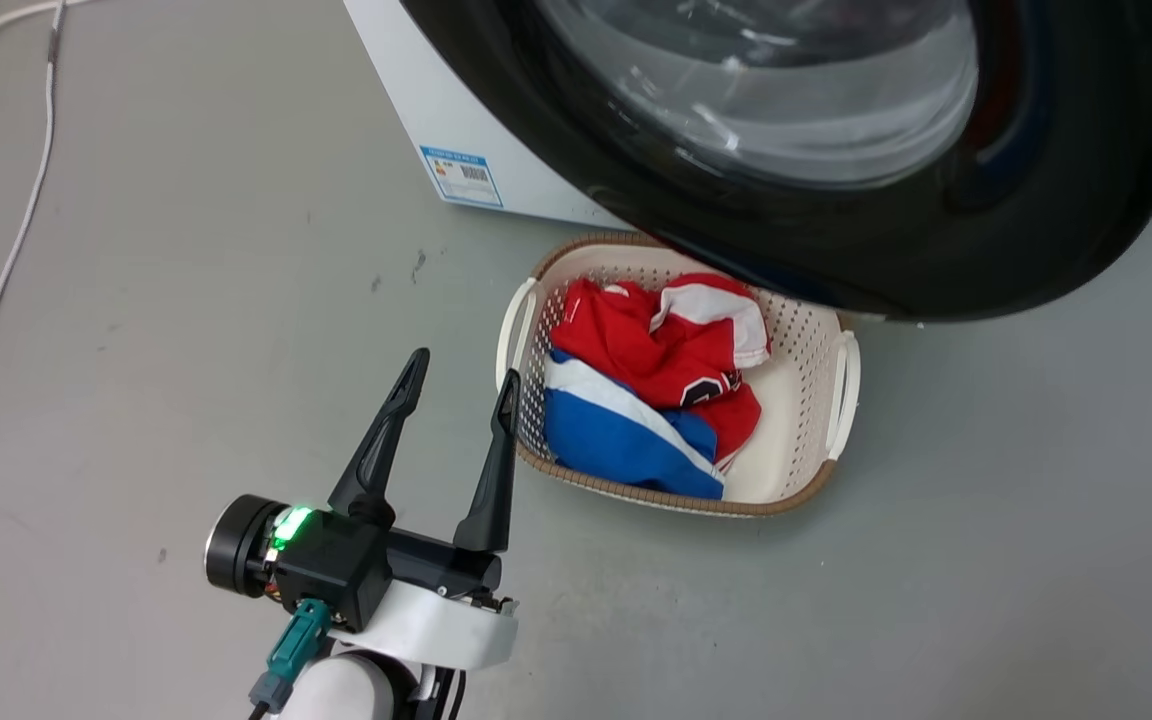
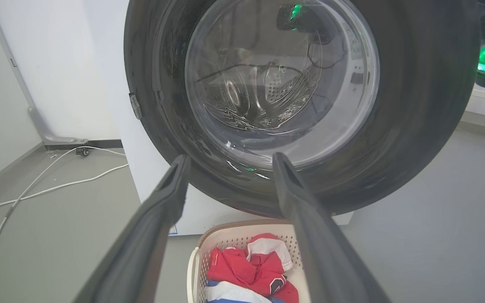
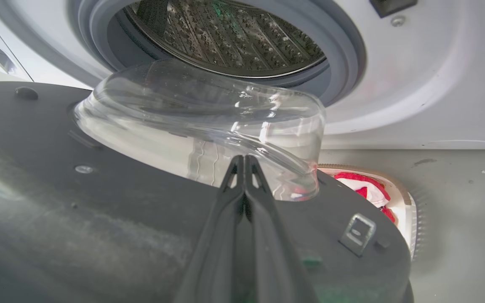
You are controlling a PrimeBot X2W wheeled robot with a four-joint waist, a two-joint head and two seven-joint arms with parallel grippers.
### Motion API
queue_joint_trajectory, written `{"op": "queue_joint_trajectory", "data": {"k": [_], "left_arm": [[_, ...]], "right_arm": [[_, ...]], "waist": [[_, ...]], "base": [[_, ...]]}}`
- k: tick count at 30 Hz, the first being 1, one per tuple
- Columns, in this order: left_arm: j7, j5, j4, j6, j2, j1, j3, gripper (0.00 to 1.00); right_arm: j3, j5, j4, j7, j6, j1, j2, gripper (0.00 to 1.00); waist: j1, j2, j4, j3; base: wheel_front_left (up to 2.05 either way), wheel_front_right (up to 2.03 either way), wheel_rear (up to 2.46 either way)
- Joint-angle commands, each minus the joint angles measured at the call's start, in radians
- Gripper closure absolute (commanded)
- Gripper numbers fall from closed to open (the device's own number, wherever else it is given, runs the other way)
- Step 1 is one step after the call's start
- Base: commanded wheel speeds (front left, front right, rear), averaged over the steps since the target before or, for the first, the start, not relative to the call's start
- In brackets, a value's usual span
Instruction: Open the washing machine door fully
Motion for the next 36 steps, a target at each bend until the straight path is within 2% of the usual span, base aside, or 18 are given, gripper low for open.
{"op": "queue_joint_trajectory", "data": {"k": [1,10,14,22,36], "left_arm": [[-0.003,0.003,0.001,-0.003,-0.001,0.011,0.005,0.00],[-0.003,0.009,0.011,-0.006,-0.001,0.076,0.017,0.00],[-0.003,0.011,0.012,-0.005,-0.001,0.106,0.019,0.00],[-0.003,0.019,0.012,-0.009,-0.001,0.156,0.037,0.00],[-0.003,0.020,0.024,-0.022,-0.001,0.212,0.045,0.00]], "right_arm": [[0.002,0.007,-0.004,0.013,0.000,0.042,0.011,1.00],[0.008,0.061,-0.085,0.063,0.000,0.217,0.069,1.00],[0.010,0.122,-0.131,0.077,0.000,0.294,0.091,1.00],[0.060,0.218,-0.204,0.084,0.000,0.443,0.105,1.00],[0.325,0.488,-0.207,-0.022,0.000,0.615,0.108,1.00]], "waist": [[0.0000,0.0000,-0.003,-0.030],[0.0000,0.0000,-0.007,-0.140],[0.0000,0.0000,0.002,-0.187],[0.0000,0.0000,0.020,-0.252],[0.0000,0.0000,0.098,-0.319]], "base": [[0.00,0.00,0.00],[0.00,0.00,0.00],[0.00,0.00,0.00],[0.00,0.00,0.00],[0.00,0.00,0.00]]}}
